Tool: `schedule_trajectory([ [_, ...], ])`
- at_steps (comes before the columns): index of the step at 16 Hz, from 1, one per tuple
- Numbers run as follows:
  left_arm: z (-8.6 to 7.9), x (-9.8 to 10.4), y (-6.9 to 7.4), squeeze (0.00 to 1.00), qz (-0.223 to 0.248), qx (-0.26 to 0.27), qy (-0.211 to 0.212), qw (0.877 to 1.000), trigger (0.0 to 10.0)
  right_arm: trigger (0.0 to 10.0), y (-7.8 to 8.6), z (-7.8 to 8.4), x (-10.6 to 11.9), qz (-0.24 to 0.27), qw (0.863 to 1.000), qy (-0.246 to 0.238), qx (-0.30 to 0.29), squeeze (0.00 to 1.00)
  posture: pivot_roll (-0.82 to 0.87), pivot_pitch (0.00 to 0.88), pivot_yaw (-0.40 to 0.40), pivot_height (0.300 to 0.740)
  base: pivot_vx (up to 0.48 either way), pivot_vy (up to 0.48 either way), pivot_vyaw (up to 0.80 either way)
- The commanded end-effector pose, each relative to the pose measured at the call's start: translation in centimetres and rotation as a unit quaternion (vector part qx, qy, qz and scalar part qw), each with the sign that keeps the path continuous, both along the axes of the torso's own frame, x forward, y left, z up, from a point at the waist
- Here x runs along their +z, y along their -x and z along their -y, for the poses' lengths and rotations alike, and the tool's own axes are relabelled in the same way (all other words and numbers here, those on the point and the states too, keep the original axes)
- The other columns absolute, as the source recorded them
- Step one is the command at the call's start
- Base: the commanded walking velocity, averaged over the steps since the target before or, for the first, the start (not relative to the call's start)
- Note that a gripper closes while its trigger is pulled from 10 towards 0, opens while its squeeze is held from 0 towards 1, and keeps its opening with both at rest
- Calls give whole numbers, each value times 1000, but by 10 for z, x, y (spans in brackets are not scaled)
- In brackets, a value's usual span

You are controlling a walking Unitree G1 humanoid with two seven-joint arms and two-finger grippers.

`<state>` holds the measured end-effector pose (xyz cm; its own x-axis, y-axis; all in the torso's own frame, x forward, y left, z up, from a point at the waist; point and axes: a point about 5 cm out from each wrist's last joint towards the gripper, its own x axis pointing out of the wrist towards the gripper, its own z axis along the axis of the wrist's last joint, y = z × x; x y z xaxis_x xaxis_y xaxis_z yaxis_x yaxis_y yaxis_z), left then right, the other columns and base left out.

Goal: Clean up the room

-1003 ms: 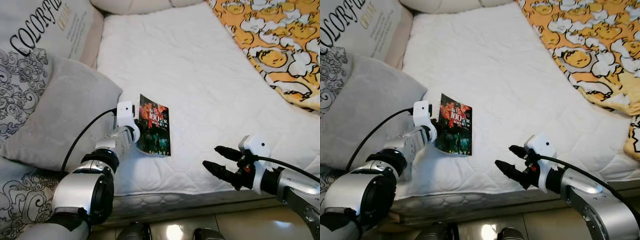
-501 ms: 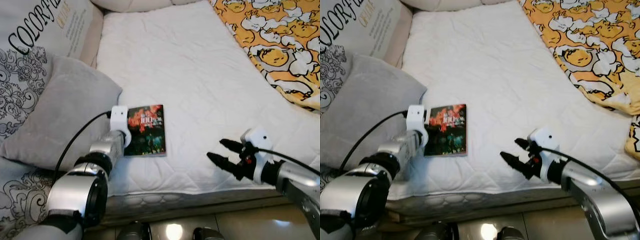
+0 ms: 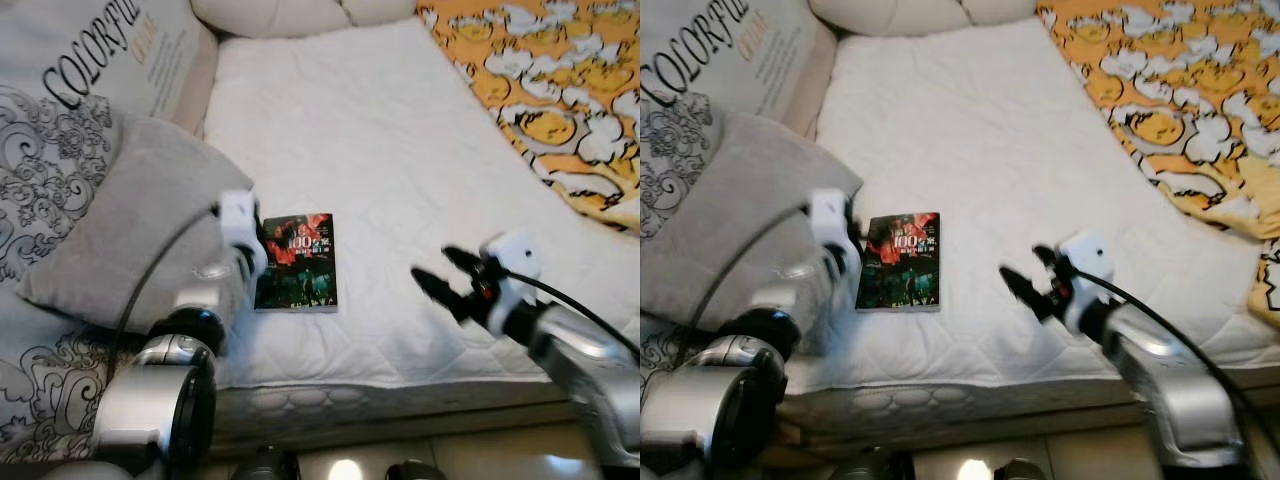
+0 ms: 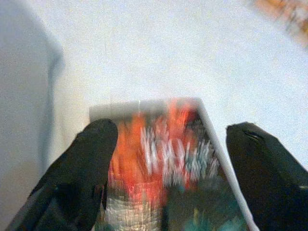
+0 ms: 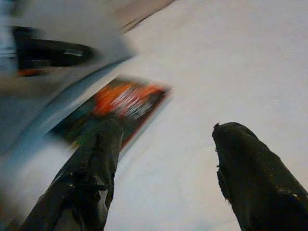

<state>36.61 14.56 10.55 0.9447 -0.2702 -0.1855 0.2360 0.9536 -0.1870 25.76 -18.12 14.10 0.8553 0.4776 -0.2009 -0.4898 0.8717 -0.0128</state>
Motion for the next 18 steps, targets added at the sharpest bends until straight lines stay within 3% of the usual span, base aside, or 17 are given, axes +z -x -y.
schedule_trajectory([
  [1, -3, 7, 6, 0, 28, 4, -7, 1000, 10000, 10000, -3, 1, -4, 6, 999, 9, -31, 0, -87, 0, 57, 740, 0, 0, 0],
  [3, -7, 6, 39, 0, 60, -1, -71, 996, 10000, 10000, -11, -6, -11, 6, 996, -12, -93, 0, -50, 0, 29, 740, 0, -420, 0],
  [6, -12, 13, 73, 0, 66, 18, -79, 995, 10000, 10000, -12, -15, -27, -7, 991, 7, -136, 0, -20, 0, 11, 740, 0, -480, 0],
  [8, -16, 17, 80, 0, 65, 38, -87, 993, 10000, 10000, -11, -20, -33, -9, 991, 23, -132, 0, -14, 0, 7, 740, 0, -480, 0],
  [10, -20, 17, 85, 0, 70, 41, -133, 988, 10000, 10000, -11, -24, -36, -10, 991, 27, -130, 0, -15, 0, 7, 740, 0, -480, 0],
  [12, -21, 15, 87, 0, 52, 58, -109, 991, 10000, 10000, -13, -23, -37, -11, 989, 29, -142, 0, -20, 0, 8, 740, 0, -480, 0],
  [18, -13, 16, 87, 0, 41, 51, -119, 991, 10000, 10000, -9, -20, -44, -18, 987, 38, -158, 0, -28, 0, 4, 740, 0, -480, 0],
])
